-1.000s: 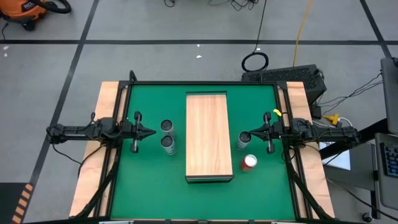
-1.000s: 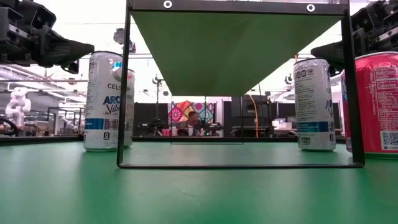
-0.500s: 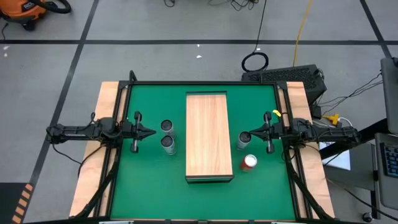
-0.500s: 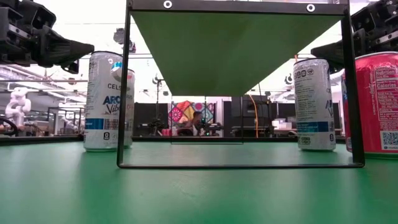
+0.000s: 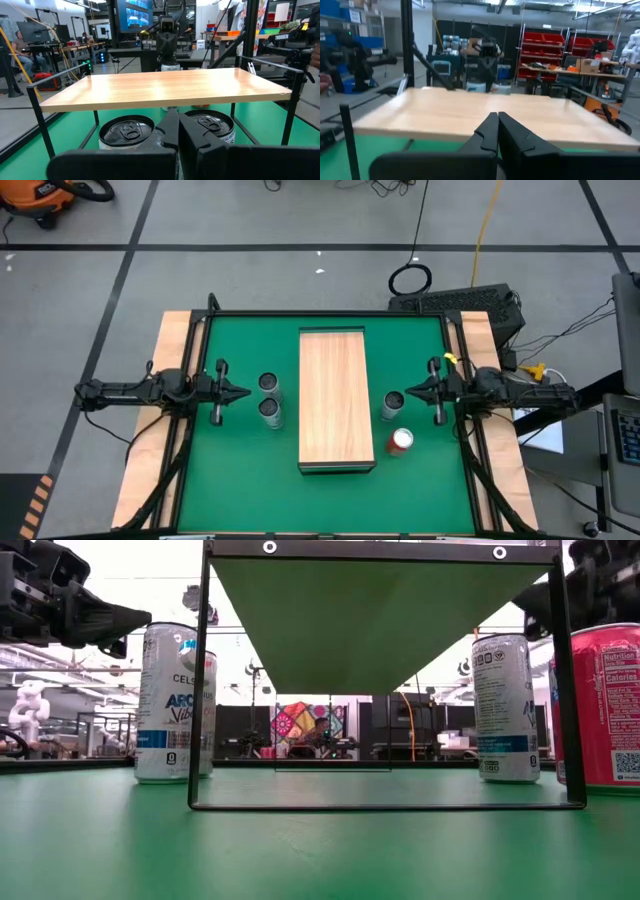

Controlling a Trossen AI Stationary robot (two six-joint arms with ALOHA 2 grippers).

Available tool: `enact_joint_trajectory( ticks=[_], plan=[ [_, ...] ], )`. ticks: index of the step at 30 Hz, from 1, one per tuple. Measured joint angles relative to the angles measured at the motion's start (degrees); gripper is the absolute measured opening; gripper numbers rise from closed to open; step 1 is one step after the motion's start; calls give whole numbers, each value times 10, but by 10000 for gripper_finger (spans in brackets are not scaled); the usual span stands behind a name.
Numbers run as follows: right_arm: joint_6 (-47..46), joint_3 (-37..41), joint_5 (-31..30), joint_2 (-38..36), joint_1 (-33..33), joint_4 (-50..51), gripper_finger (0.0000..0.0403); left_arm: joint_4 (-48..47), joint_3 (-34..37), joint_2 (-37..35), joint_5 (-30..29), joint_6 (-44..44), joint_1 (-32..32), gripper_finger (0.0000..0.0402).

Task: Place canned beverage on shelf
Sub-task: Put the right white-blue soda can on the shelf

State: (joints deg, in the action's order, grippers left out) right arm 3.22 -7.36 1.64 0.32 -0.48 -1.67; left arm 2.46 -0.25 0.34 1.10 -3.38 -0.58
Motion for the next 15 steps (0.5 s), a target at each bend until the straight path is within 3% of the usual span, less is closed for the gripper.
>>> enact_joint_trajectory(
  ticks=[7,15],
  plan=[
    [-18,-72,-1,41,0,30,0,0,0,0,0,0,0,0],
    [-39,-197,-5,154,0,94,0,0,0,0,0,0,0,0]
  ],
)
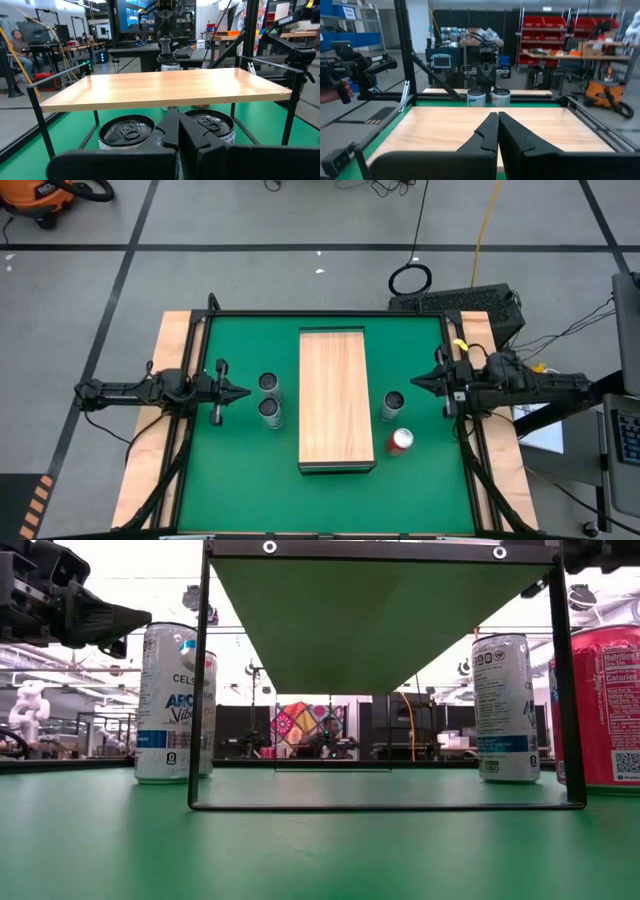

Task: Place canned beverage on shelf
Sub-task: Put the right white-blue soda can on the shelf

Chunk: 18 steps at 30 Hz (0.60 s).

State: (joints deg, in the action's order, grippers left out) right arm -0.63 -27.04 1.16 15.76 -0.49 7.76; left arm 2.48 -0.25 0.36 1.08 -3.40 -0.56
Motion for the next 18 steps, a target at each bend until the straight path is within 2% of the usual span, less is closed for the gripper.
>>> enact_joint_trajectory(
  ticks=[12,18],
  plan=[
    [-14,-210,1,161,0,113,0,0,0,0,0,0,0,0],
    [-16,-257,3,200,0,161,0,0,0,0,0,0,0,0]
  ],
)
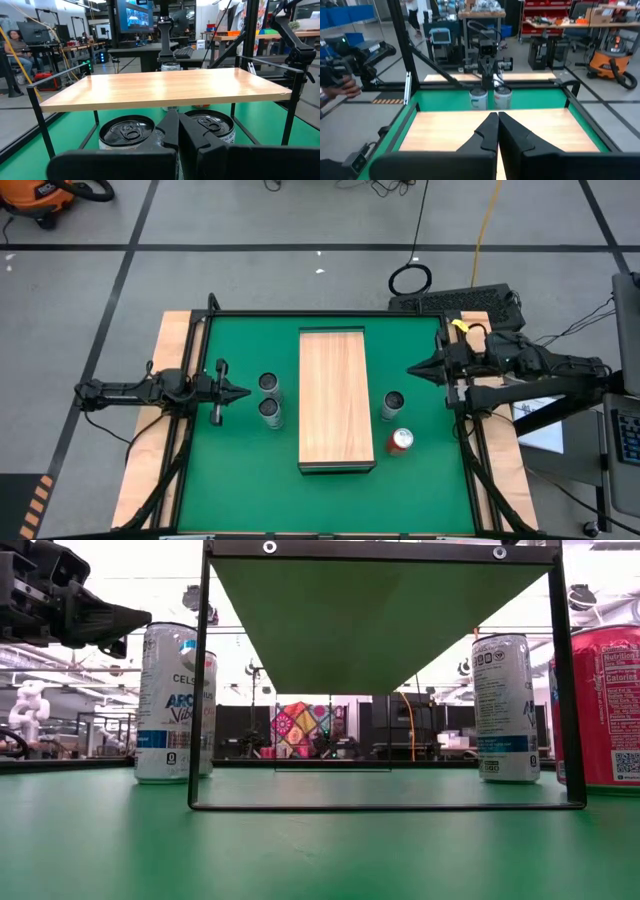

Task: Place canned beverage on shelf
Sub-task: Put the right white-blue soda can on the shelf

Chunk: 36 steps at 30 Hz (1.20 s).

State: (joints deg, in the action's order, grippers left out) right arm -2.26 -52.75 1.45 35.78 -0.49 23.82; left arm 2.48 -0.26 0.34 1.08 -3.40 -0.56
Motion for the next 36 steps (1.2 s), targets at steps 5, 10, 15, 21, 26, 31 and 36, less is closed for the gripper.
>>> enact_joint_trajectory(
  ticks=[5,10,15,21,26,31,36],
  plan=[
    [12,0,0,10,0,24,0,0,0,0,0,0,0,0],
    [14,0,0,18,0,32,0,0,0,0,0,0,0,0],
    [14,0,1,29,0,39,0,0,0,0,0,0,0,0],
    [6,9,1,36,0,57,0,0,0,0,0,0,0,0],
    [3,45,1,35,0,43,0,8,-1,0,-28,32,0,0],
    [-11,70,1,35,0,40,0,-28,-35,0,-82,69,0,0],
    [-27,91,1,35,0,40,0,-54,-92,1,-90,76,0,0]
  ],
)
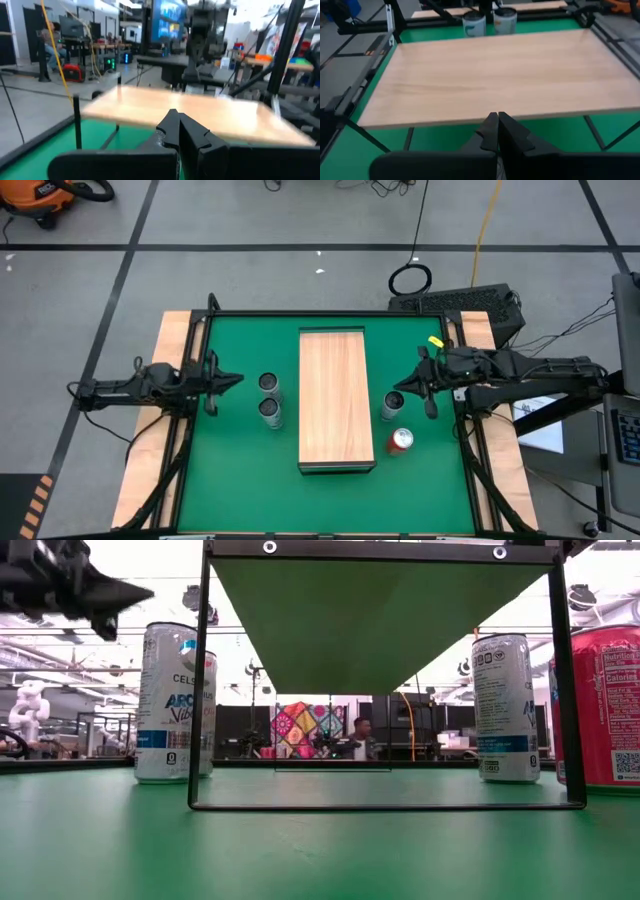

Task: Place canned beverage on shelf
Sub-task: Put the right white-blue soda can on the shelf

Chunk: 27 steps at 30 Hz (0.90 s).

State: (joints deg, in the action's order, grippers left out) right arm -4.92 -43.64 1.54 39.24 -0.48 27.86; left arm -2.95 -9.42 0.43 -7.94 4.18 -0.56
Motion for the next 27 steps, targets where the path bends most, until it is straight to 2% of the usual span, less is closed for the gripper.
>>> enact_joint_trajectory(
  ticks=[7,15,18,23,27],
  plan=[
    [-16,31,0,0,0,-2,0,-39,-109,55,-15,-2,0,0],
    [-50,60,0,0,0,-24,0,-42,-233,199,49,-15,0,0],
    [-56,65,0,0,0,-28,0,-53,-276,262,50,-20,0,0],
    [-60,65,0,0,0,-30,0,-127,-349,359,50,-20,0,0],
    [-60,65,0,0,0,-28,0,-144,-374,415,34,-21,0,0]
  ],
)
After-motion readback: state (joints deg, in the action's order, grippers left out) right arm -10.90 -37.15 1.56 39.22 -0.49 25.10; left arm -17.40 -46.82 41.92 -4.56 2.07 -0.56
